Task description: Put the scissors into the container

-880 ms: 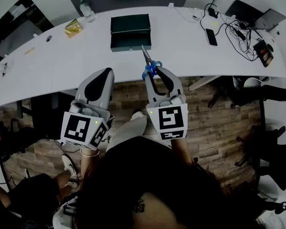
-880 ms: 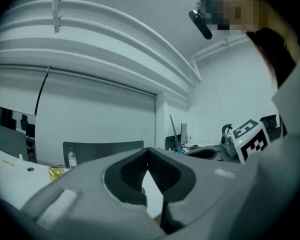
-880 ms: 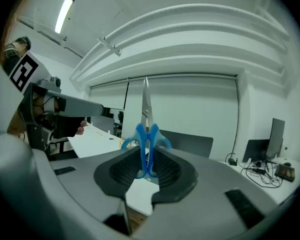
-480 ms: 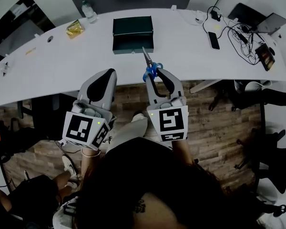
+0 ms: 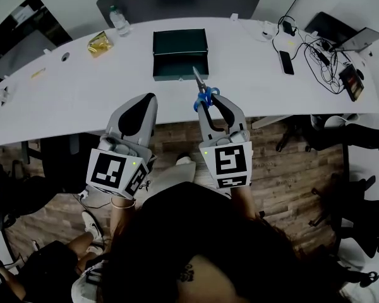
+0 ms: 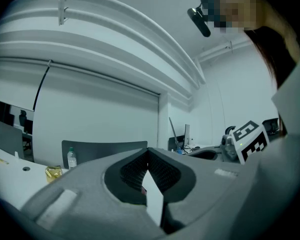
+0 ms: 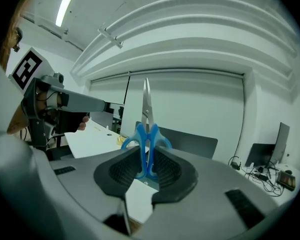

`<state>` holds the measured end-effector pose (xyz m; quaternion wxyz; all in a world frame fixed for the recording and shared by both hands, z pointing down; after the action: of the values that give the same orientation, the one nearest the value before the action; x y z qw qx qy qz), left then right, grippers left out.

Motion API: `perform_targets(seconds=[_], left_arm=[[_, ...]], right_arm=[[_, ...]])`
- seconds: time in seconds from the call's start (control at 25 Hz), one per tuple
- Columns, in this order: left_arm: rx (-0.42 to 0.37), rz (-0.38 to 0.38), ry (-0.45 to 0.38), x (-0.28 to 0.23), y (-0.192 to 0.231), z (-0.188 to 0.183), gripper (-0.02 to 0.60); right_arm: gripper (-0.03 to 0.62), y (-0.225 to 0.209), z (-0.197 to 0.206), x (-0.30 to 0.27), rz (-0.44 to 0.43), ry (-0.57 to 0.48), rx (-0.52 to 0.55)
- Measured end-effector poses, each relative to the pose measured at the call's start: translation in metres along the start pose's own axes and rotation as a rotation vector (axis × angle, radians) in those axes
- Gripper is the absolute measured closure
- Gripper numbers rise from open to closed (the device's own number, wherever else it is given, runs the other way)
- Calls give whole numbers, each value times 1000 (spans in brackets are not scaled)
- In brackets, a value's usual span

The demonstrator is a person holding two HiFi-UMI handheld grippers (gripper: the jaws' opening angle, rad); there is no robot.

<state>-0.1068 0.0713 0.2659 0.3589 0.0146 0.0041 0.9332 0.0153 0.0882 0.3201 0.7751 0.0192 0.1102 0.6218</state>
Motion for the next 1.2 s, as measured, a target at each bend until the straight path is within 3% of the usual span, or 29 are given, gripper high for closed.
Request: perform_targets(seconds=[0.4,0.8,1.2], left_arm=[[33,14,-18,-30,45,2,571],[87,31,-7,-51,54,13,571],[71,21,-27,-84,60,10,569]], right_arm=[[505,-1,-4,-49,3,42,37],[505,-7,1,-72,-10,86,51],[505,-31,4,-99,-43,79,61]])
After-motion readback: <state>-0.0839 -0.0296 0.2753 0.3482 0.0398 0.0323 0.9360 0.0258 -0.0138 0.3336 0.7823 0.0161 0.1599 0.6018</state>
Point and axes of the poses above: the fingertips, and each gripper's own axes: x backward along the fingers, y to its left, z out of its underside, the point moved 2 cm from there along x, backward along the fingers, and after that the axes turned 4 degrees about -y, right-handed, at the moved point
